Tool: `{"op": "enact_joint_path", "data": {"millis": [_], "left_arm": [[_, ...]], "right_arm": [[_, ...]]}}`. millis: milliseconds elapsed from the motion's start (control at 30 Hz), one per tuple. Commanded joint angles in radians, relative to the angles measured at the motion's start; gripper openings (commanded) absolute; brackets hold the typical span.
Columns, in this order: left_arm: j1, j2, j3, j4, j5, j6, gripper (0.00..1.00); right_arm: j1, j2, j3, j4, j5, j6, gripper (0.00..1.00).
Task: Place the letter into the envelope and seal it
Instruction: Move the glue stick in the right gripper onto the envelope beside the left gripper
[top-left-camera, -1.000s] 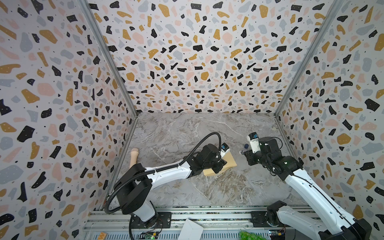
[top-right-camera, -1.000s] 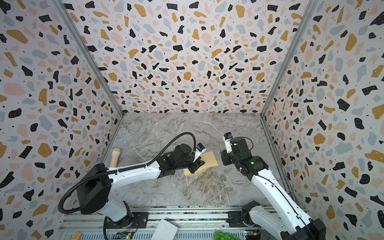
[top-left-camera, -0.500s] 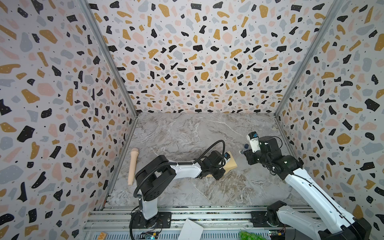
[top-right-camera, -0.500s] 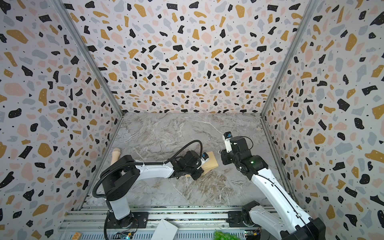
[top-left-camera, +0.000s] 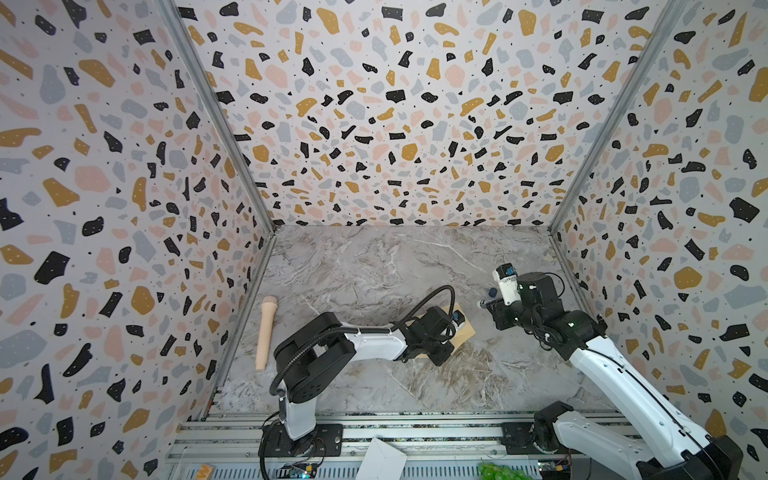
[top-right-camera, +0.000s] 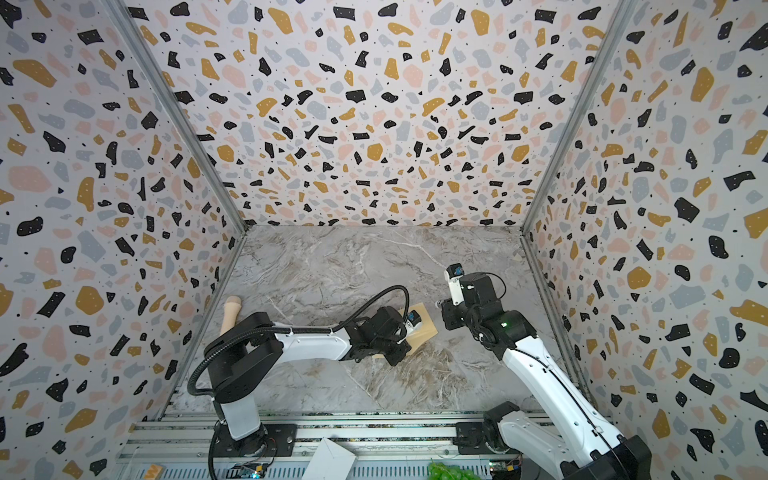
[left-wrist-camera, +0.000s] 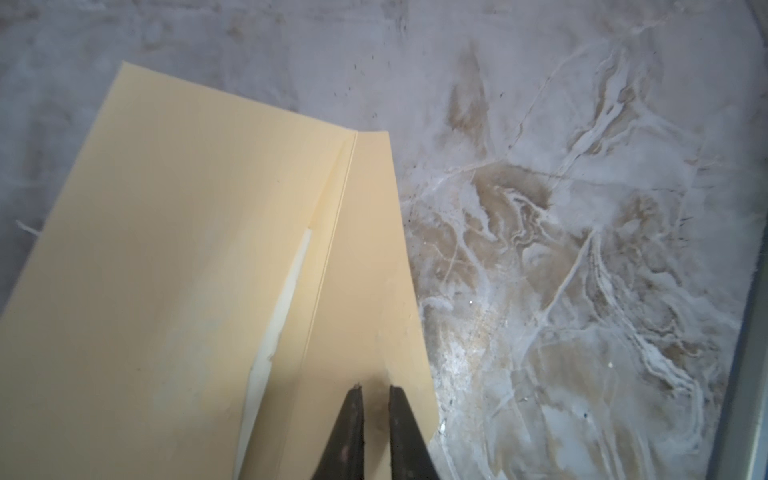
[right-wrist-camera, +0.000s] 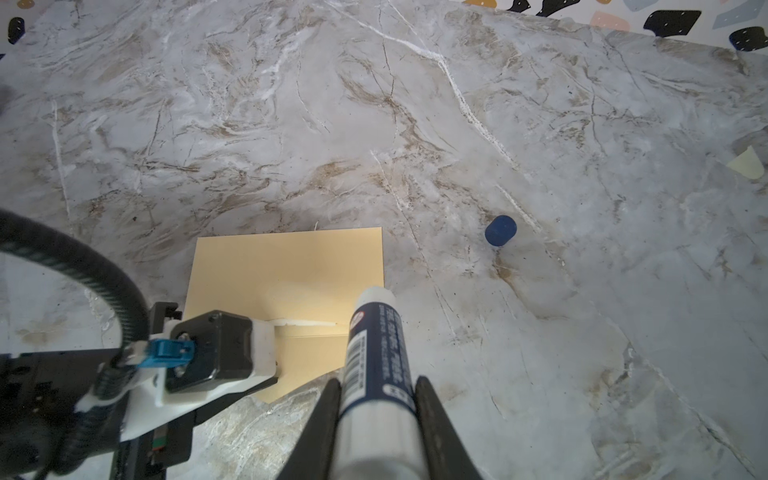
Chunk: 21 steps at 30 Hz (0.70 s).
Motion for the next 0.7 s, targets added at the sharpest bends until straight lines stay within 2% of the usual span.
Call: {"op": "enact_joint_path", "data": {"millis": [0, 133, 300, 500, 667], "left_arm": [[0.005, -0.107, 0.009, 0.036, -0.017, -0.017, 0.17], [0.045, -0.204, -0.051, 0.066, -0.038, -0.045, 0.19], [0.122, -0.288, -0.157, 0.091, -0.056, -0.08, 0.2], [0.197, -0.296, -0.253, 0.135, -0.027, -0.143, 0.18], [0.22, -0.256, -0.289, 0.159, -0.03, -0.174, 0.15]], "right_arm": [[0.002, -0.012, 0.046, -0.021, -0.018, -0.014, 0.0], [0.02, 0.008, 0.065, -0.029, -0.032, -0.015, 0.0], [0.103, 0.068, 0.105, -0.041, 0.01, -0.02, 0.0], [0.204, 0.188, 0.177, -0.09, 0.049, -0.027, 0.0], [0.265, 0.272, 0.22, -0.116, 0.056, -0.028, 0.0]]}}
